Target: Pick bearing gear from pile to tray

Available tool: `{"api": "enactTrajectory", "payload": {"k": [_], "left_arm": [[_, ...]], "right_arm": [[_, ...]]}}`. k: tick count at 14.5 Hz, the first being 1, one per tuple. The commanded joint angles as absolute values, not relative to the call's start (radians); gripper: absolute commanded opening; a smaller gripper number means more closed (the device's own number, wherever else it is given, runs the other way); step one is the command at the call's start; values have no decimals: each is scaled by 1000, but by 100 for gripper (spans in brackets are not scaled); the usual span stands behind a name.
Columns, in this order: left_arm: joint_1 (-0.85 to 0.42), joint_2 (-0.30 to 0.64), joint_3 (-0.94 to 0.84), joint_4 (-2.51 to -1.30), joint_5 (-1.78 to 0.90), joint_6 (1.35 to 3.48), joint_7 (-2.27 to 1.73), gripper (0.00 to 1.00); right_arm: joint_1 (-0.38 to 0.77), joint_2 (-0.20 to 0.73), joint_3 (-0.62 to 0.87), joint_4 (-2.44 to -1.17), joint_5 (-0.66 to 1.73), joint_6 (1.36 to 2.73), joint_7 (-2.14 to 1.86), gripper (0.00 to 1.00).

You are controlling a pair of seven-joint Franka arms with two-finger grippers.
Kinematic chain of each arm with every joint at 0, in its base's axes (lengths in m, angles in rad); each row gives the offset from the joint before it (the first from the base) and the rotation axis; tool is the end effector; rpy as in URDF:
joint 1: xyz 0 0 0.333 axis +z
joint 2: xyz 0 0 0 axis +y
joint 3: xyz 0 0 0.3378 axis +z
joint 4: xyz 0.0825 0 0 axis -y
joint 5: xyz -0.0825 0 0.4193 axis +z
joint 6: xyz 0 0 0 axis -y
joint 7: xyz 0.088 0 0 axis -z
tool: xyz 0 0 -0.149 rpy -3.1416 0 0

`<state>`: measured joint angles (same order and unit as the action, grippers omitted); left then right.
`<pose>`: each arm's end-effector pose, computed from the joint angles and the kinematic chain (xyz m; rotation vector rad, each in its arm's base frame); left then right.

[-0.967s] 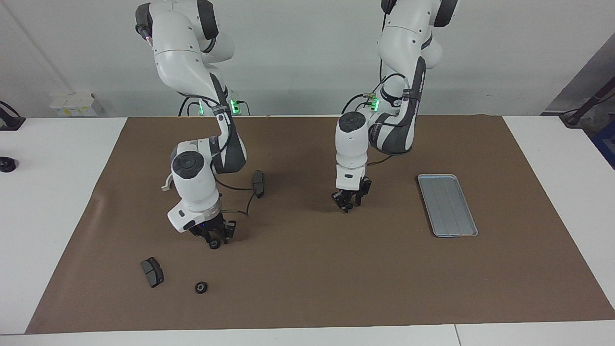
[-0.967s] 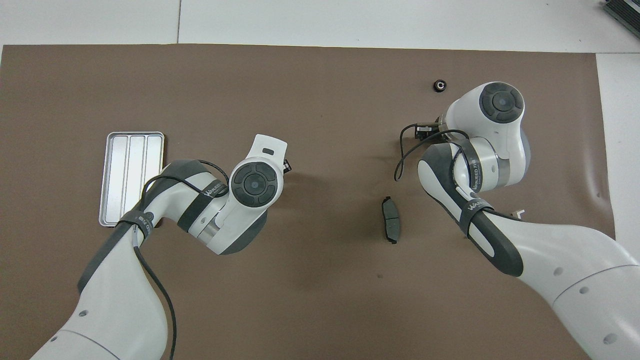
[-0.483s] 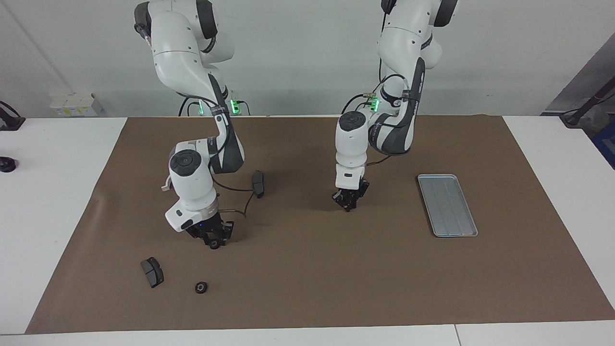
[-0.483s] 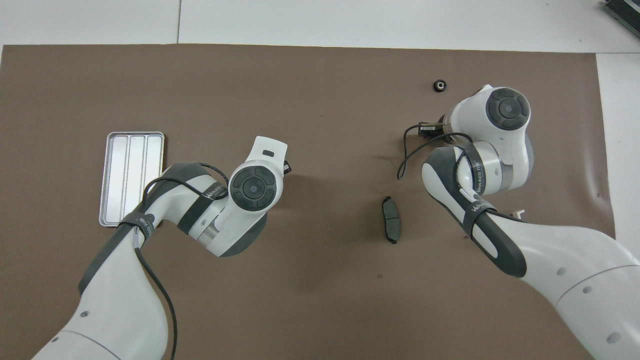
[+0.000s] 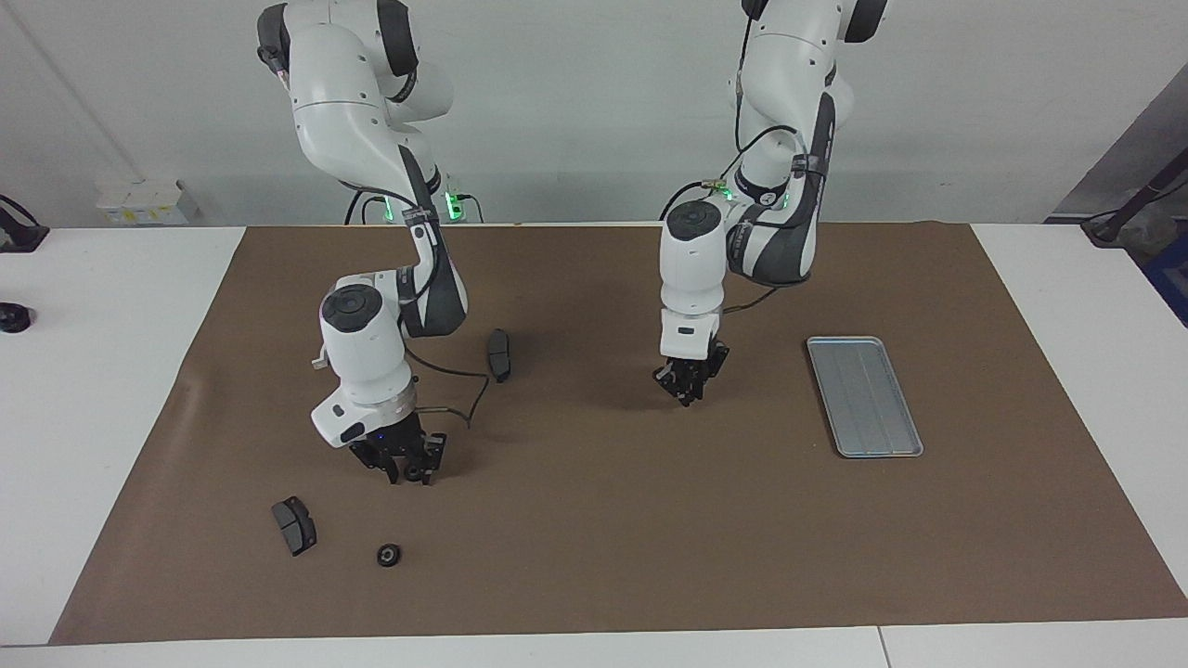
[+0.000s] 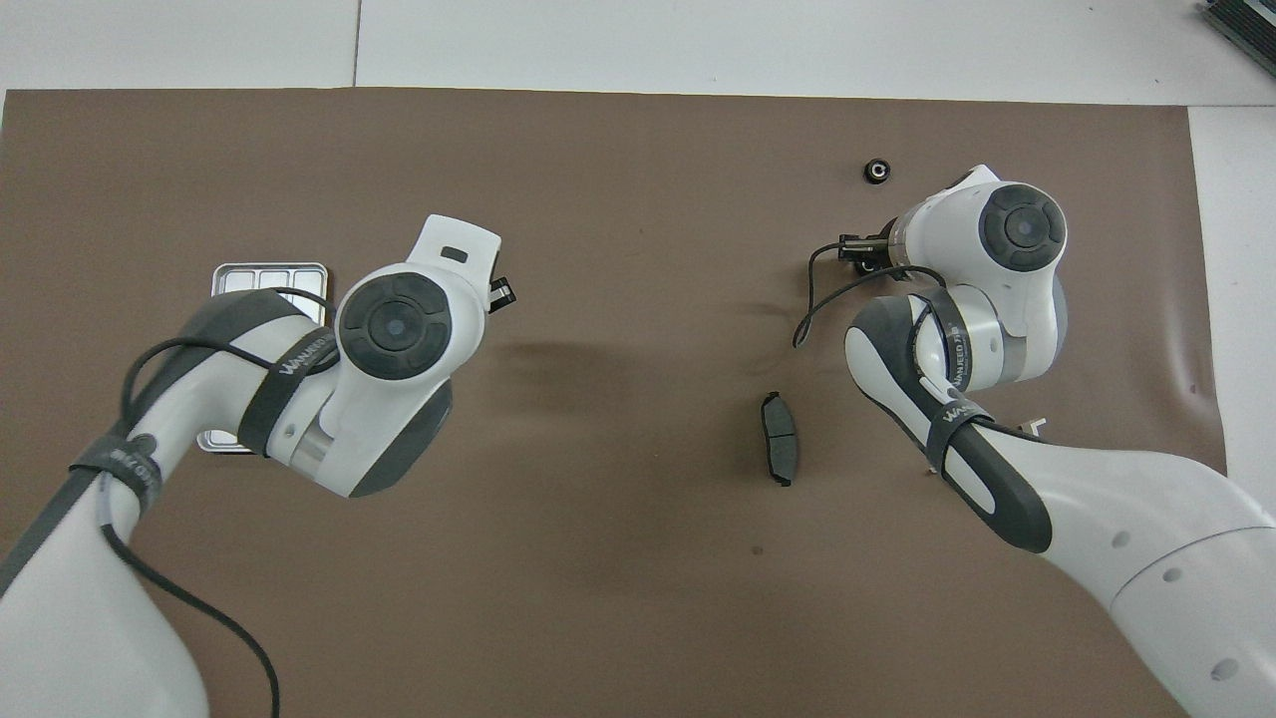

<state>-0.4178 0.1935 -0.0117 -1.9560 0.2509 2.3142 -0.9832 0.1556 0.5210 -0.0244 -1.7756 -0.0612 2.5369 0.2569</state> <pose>0.6000 -0.2609 0.3571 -3.0135 -0.6094 -0.3891 0.7227 0.0959 0.2447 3.1107 -0.1165 0.3844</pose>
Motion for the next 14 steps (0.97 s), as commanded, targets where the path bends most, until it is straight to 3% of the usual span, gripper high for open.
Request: {"api": "enactTrajectory", "payload": {"k": [1,4,7,10,14], "left_arm": [[-290,132,-18,-1979,116,2238,-685,0],[-106,132,-17,-1988,22,2247,-322,0],[17,144,-15,-1997,-23,2287,-84,0],[26,210,-14,-2002,-23,2380,-51,0],[28,296,-12,-1994,-21,2442,17,0]], "right_arm": [[147,514,-17,-1799,-58,2563,238,51],[149,514,-17,-1809,-58,2563,236,46],[152,514,-17,-1807,-58,2562,236,28],[164,515,-17,-1801,-60,2562,235,21],[218,514,-15,-1734,-63,2556,230,20]]}}
